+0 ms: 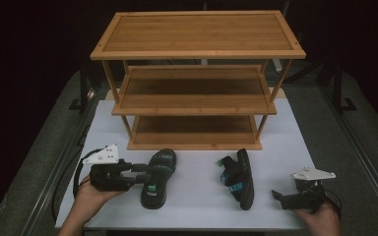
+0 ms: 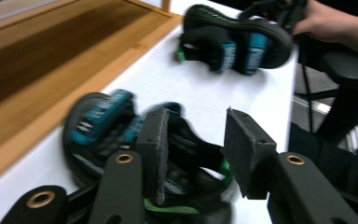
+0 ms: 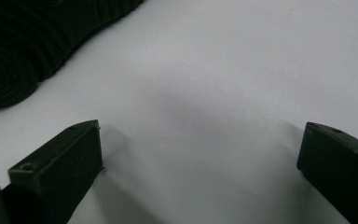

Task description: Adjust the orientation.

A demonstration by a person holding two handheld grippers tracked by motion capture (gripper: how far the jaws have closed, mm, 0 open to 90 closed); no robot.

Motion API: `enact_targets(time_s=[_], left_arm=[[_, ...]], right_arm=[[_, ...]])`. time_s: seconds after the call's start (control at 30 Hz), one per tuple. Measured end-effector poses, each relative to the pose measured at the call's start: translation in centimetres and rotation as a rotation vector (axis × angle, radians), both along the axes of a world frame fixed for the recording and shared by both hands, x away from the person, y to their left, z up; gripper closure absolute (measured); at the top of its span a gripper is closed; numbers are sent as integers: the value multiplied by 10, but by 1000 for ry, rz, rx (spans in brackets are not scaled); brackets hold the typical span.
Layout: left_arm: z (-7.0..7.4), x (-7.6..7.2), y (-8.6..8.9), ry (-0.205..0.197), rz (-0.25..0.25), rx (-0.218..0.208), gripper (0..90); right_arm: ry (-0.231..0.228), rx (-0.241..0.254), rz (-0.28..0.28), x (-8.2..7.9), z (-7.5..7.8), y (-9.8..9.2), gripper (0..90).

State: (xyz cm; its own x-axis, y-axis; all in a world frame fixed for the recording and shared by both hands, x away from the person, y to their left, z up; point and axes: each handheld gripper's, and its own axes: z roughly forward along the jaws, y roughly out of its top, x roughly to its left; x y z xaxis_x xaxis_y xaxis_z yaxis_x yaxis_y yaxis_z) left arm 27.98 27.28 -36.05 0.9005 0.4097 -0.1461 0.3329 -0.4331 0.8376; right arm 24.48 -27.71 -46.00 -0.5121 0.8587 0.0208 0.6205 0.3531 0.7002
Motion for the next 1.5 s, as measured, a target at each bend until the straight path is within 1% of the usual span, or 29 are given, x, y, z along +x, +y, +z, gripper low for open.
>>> enact_targets(time_s=[0.07, 0.1, 0.13, 0.2, 0.3, 0.4, 0.47, 0.53, 0.57, 0.63, 0.67, 0.73, 0.8, 0.87, 0.9, 1.0, 1.03, 1.1, 1.13, 1.2, 1.23, 1.27, 1.3, 1.33, 1.37, 1.43, 1.5], left_arm=[[-2, 9, -1, 7, 3, -6, 573], [-6, 16, -4, 11, -2, 3, 558], [-6, 16, -4, 11, -2, 3, 548], [-13, 24, -9, 21, -4, 19, 536], [-22, 33, -16, 38, -22, 38, 522], [-30, 39, -23, 53, -40, 47, 519], [-34, 42, -25, 59, -48, 51, 520], [-36, 43, -26, 62, -52, 50, 527], [-38, 44, -26, 71, -68, 39, 555], [-39, 44, -26, 72, -72, 33, 603], [-39, 44, -26, 67, -76, 33, 603], [-40, 44, -26, 46, -88, 39, 645], [-40, 44, -26, 41, -89, 39, 693], [-39, 45, -26, 37, -89, 32, 700], [-38, 44, -26, 31, -82, 30, 700], [-34, 44, -30, 9, -87, 46, 700], [-33, 45, -34, 3, -93, 51, 700], [-33, 48, -43, 3, -106, 45, 700], [-33, 48, -43, 3, -106, 45, 700], [-33, 51, -51, 2, -124, 46, 700], [-32, 54, -59, -1, -142, 48, 699], [-32, 54, -59, -1, -142, 48, 699], [-32, 56, -63, -4, -150, 48, 699], [-32, 58, -71, -5, -164, 46, 699], [-33, 59, -74, -5, -172, 49, 698], [-34, 59, -77, -6, -173, 53, 697], [-36, 59, -78, 1, -167, 43, 693]], right_arm=[[0, -1, 0, 0, 0, 0, 0], [1, 0, -1, 0, 0, 0, 0], [1, 0, -1, 0, 0, 0, 0], [1, 0, -1, 0, 0, 0, 0], [0, -1, 0, 0, 0, 0, 0], [1, -1, -1, 0, 0, 0, 0], [1, 0, -1, 0, 0, 0, 0], [0, 0, -1, 0, 0, 0, 0], [1, -1, 0, 0, 0, 0, 0], [0, 0, 0, 0, 0, 0, 0], [0, 0, 0, 0, 0, 0, 0], [1, -1, 0, 0, 0, 0, 0], [1, 0, -1, 0, 0, 0, 0], [2, 1, -1, 0, 0, 0, 0], [2, 1, -1, 0, 0, 0, 0], [1, 1, -1, 0, 0, 0, 0], [2, 1, -1, 0, 0, 0, 0], [0, 0, 0, 0, 0, 0, 0], [0, 0, 0, 0, 0, 0, 0], [0, -1, 0, 0, 0, 0, 0], [1, 0, 0, 0, 0, 0, 0], [1, 0, 0, 0, 0, 0, 0], [0, 0, 0, 0, 0, 0, 0], [-1, 1, -1, 0, 0, 0, 0], [0, 1, -1, 0, 0, 0, 0], [-1, 1, -1, 0, 0, 0, 0], [-1, 0, 0, 0, 0, 0, 0]])
